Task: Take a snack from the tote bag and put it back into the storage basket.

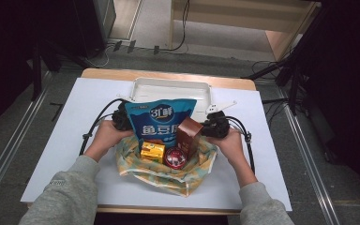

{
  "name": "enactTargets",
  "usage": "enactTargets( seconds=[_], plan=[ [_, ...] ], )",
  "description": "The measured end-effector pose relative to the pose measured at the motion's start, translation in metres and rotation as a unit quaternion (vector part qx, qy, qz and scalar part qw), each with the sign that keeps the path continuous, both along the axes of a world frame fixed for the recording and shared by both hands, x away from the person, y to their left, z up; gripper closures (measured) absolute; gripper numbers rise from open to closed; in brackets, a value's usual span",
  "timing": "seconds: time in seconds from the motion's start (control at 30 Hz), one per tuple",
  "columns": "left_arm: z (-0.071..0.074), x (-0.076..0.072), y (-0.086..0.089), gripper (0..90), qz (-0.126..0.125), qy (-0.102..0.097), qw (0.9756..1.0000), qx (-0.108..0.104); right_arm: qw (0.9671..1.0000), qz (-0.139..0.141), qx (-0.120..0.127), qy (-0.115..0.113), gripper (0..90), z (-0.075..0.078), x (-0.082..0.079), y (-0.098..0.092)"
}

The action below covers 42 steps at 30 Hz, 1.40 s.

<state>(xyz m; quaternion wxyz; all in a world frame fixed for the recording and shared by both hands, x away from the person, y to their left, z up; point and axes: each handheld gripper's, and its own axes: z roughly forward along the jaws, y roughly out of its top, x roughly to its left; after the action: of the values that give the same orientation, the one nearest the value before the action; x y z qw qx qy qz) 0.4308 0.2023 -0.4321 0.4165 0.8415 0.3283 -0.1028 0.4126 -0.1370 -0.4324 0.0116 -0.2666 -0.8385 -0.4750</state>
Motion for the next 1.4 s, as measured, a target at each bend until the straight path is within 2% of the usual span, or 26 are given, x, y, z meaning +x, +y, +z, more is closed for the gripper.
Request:
enactTargets(
  seconds=[0.1, 0.13, 0.27, 0.3, 0.4, 0.67, 0.87, 1.17, 1.2, 1.33, 1.4],
  plan=[
    [-0.005, 0.0, -0.002, 90.0, 0.003, 0.002, 1.0, 0.003, 1.0, 0.001, 0.001, -0.005, 90.0, -0.006, -0.001, -0.001],
    [-0.009, -0.002, -0.002, 90.0, 0.001, 0.002, 1.0, 0.002, 1.0, 0.005, 0.0, 0.003, 90.0, -0.012, 0.0, -0.002],
    [-0.019, -0.003, -0.001, 90.0, 0.003, 0.009, 1.0, 0.003, 0.9999, 0.008, -0.012, 0.004, 90.0, -0.017, 0.0, -0.002],
    [-0.021, -0.003, 0.0, 90.0, 0.006, 0.011, 0.9999, 0.004, 0.9999, 0.007, -0.014, 0.0, 90.0, -0.02, -0.001, -0.003],
    [-0.025, -0.002, 0.0, 90.0, 0.007, 0.013, 0.9998, 0.01, 0.9997, 0.0, -0.022, 0.008, 90.0, -0.028, 0.0, -0.005],
    [-0.033, -0.002, -0.001, 90.0, 0.008, 0.019, 0.9995, 0.022, 0.9991, -0.004, -0.041, 0.011, 90.0, -0.038, -0.003, -0.005],
    [-0.039, -0.001, 0.002, 90.0, 0.009, 0.024, 0.9994, 0.026, 0.9983, -0.02, -0.048, 0.027, 90.0, -0.05, -0.007, -0.007],
    [-0.04, -0.006, 0.007, 90.0, 0.015, 0.013, 0.9994, 0.028, 0.998, -0.032, -0.053, 0.016, 90.0, -0.053, -0.011, -0.01],
    [-0.038, -0.007, 0.008, 90.0, 0.018, 0.011, 0.9991, 0.037, 0.9976, -0.036, -0.058, 0.014, 90.0, -0.052, -0.012, -0.012],
    [-0.036, -0.012, 0.01, 90.0, 0.018, 0.003, 0.9986, 0.049, 0.997, -0.042, -0.063, 0.018, 90.0, -0.051, -0.016, -0.017],
    [-0.037, -0.014, 0.015, 90.0, 0.023, 0.008, 0.9988, 0.042, 0.9968, -0.045, -0.064, 0.017, 90.0, -0.05, -0.019, -0.019]
  ],
)
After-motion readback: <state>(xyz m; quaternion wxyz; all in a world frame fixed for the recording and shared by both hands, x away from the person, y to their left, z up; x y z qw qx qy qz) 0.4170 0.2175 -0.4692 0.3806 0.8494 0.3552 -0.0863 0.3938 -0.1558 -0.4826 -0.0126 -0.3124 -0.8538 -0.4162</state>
